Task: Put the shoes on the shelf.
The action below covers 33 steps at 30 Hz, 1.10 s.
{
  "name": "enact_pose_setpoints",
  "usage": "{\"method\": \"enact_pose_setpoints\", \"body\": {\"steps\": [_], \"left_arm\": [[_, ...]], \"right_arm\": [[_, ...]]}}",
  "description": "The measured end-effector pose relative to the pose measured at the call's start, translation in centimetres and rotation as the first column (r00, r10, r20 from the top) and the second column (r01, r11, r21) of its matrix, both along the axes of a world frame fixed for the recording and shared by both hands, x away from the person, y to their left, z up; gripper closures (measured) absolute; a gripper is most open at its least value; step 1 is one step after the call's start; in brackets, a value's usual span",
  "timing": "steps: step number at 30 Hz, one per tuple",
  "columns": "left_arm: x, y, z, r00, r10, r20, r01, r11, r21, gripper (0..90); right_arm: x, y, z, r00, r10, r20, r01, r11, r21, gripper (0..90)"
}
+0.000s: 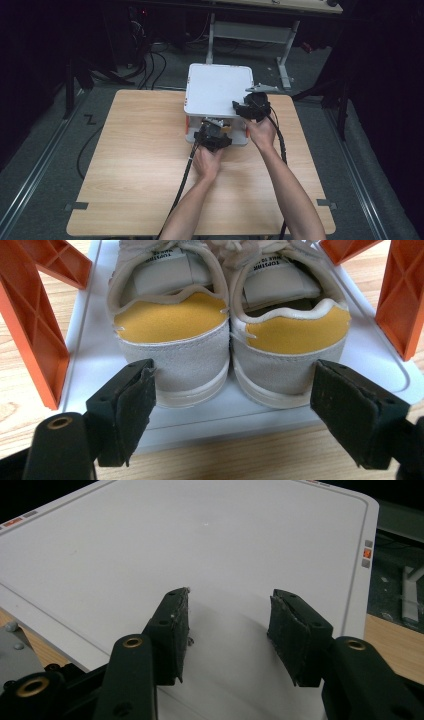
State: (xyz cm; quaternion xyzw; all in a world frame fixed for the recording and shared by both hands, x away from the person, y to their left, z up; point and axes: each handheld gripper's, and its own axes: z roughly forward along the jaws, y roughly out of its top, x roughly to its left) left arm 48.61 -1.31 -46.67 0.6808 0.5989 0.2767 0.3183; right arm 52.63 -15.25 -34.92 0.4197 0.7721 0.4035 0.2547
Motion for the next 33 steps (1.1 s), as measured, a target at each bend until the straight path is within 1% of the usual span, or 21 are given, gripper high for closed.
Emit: {"method": "enact_pose_setpoints", "body": {"steps": [5, 9, 12, 15, 16, 17, 20, 21, 22, 24, 25, 26, 28, 29, 30, 31, 33], "left_arm": [[0.1, -0.5, -0.2, 0.9993, 0.026, 0.025, -0.026, 0.9996, 0.005, 19.0], [0.1, -0.5, -0.2, 0.9994, 0.025, 0.025, -0.025, 0.9996, 0.009, 18.8], [0.1, -0.4, -0.1, 0.9999, 0.011, 0.012, -0.011, 0.9998, 0.018, 19.5], [-0.2, -0.4, -0.2, 0.9997, -0.021, 0.012, 0.02, 0.9978, 0.064, 23.5], [-0.3, -0.4, -0.1, 0.9993, -0.032, 0.018, 0.031, 0.9973, 0.067, 24.3], [-0.5, -0.2, 0.0, 0.9989, -0.046, 0.012, 0.045, 0.9961, 0.075, 24.2], [-0.7, 0.2, 0.5, 0.9981, -0.061, 0.005, 0.06, 0.9959, 0.067, 24.0], [-0.8, 0.4, 0.6, 0.9979, -0.064, 0.006, 0.064, 0.9955, 0.07, 24.1], [-0.8, 0.5, 0.7, 0.9977, -0.068, 0.006, 0.067, 0.9957, 0.063, 24.2], [-1.2, 1.0, 1.1, 0.9959, -0.091, 0.005, 0.09, 0.995, 0.042, 24.6], [-1.2, 1.2, 1.2, 0.9949, -0.101, 0.011, 0.1, 0.9943, 0.037, 24.9], [-1.4, 1.3, 1.2, 0.9936, -0.112, 0.012, 0.111, 0.9932, 0.034, 25.4], [-1.6, 1.9, 1.5, 0.9883, -0.152, 0.014, 0.152, 0.9882, 0.02, 25.8], [-1.7, 2.2, 1.6, 0.9871, -0.159, 0.018, 0.159, 0.9873, 0.003, 25.7], [-1.8, 2.5, 1.8, 0.9838, -0.178, 0.021, 0.178, 0.984, -0.003, 25.7], [-1.9, 2.7, 1.9, 0.982, -0.188, 0.023, 0.188, 0.9821, -0.011, 26.1], [-2.2, 3.2, 2.3, 0.9793, -0.199, 0.036, 0.2, 0.9797, -0.013, 27.0]], "right_arm": [[0.0, 0.0, 0.0, 1.0, 0.002, -0.001, -0.002, 1.0, -0.001, 50.4], [0.0, 0.0, 0.0, 1.0, 0.001, -0.003, -0.001, 1.0, -0.002, 50.4], [0.0, 0.0, 0.1, 1.0, 0.0, -0.004, 0.0, 1.0, -0.002, 50.4], [0.1, -0.1, 0.1, 1.0, 0.001, -0.006, -0.001, 1.0, -0.002, 50.4], [0.1, -0.1, 0.1, 1.0, 0.004, -0.006, -0.004, 1.0, 0.003, 50.4], [0.1, -0.1, 0.1, 1.0, 0.003, -0.007, -0.003, 1.0, 0.005, 50.3], [0.1, -0.2, 0.1, 0.9999, 0.007, -0.009, -0.007, 1.0, 0.005, 50.3], [0.2, -0.2, 0.1, 0.9999, 0.011, -0.009, -0.011, 0.9999, 0.007, 50.2], [0.2, -0.3, 0.2, 0.9998, 0.014, -0.011, -0.014, 0.9998, 0.011, 50.0], [0.3, -0.5, 0.1, 0.9998, 0.018, -0.01, -0.018, 0.9997, 0.019, 49.6], [0.3, -0.6, 0.1, 0.9998, 0.017, -0.009, -0.017, 0.9996, 0.021, 49.6], [0.3, -0.6, 0.2, 0.9998, 0.013, -0.015, -0.013, 0.9996, 0.023, 49.7], [0.2, -0.9, 0.3, 0.9998, 0.005, -0.019, -0.004, 0.9998, 0.021, 49.3], [0.1, -1.1, 0.3, 0.9998, -0.001, -0.022, 0.001, 0.9997, 0.024, 48.9], [0.0, -1.2, 0.4, 0.9998, -0.001, -0.018, 0.002, 0.9996, 0.029, 48.6], [-0.1, -1.4, 0.5, 0.9999, 0.0, -0.013, 0.0, 0.9993, 0.037, 48.3], [-0.3, -1.7, 0.6, 0.9999, -0.002, -0.012, 0.003, 0.999, 0.045, 47.9]]}}
